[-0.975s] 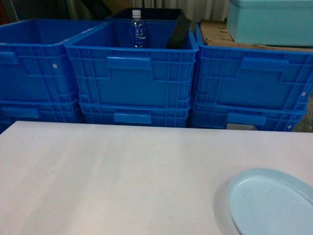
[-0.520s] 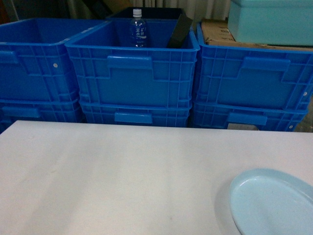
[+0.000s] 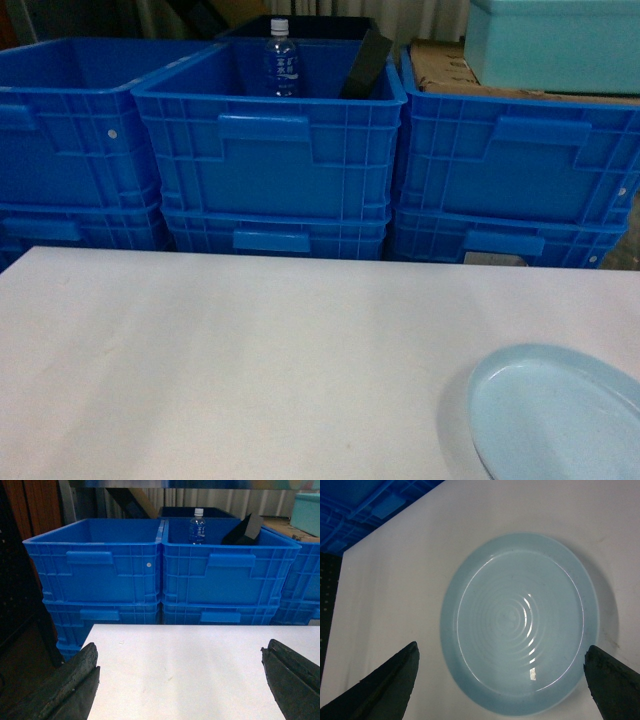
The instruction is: Place blue tray on left shelf second layer neatly
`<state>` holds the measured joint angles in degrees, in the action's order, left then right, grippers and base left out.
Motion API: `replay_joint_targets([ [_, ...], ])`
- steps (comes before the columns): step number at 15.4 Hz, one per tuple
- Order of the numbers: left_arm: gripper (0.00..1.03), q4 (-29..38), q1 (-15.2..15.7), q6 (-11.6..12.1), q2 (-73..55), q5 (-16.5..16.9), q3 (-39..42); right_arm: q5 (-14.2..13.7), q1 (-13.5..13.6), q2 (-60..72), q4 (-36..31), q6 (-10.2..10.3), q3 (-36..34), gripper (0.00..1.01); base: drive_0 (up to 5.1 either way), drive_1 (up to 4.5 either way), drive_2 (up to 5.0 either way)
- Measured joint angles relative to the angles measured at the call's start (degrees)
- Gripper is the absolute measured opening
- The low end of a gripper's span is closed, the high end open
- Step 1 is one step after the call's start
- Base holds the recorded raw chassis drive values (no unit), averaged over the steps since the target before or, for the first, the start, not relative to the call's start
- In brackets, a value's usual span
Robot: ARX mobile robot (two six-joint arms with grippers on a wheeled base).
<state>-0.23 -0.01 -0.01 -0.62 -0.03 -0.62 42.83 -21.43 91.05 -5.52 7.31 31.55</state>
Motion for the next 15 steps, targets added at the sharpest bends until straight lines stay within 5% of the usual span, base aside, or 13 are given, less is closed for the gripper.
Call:
replay_joint_targets([
  [3,0.98,-0.02,0.00,0.00,0.00,0.00,0.00,-2.29,1.11,3.50,-4.55,0.87,-2.25,0.98,0.0,0.00,0.0],
  [9,0.98,0.00,0.00,0.00,0.00,0.00,0.00,-2.97,-2.19,8.13,-7.93,1.14,-2.75,0.98,0.0,0.00,0.0],
  [11,0.98,0.00,0.00,0.00,0.00,-0.04,0.00,-3.23,-1.01,9.86,-10.67,1.33,-3.69,0.98,0.0,0.00,0.0],
  [13,0.98,0.00,0.00,0.00,0.00,0.00,0.00,-4.26,3.56,10.62,-14.25,3.82,-6.95,0.98,0.0,0.00,0.0],
  [15,0.98,0.00,0.00,0.00,0.00,0.00,0.00,-4.35,4.17,11.43,-15.58,4.42,-7.50,0.98,0.0,0.00,0.0],
])
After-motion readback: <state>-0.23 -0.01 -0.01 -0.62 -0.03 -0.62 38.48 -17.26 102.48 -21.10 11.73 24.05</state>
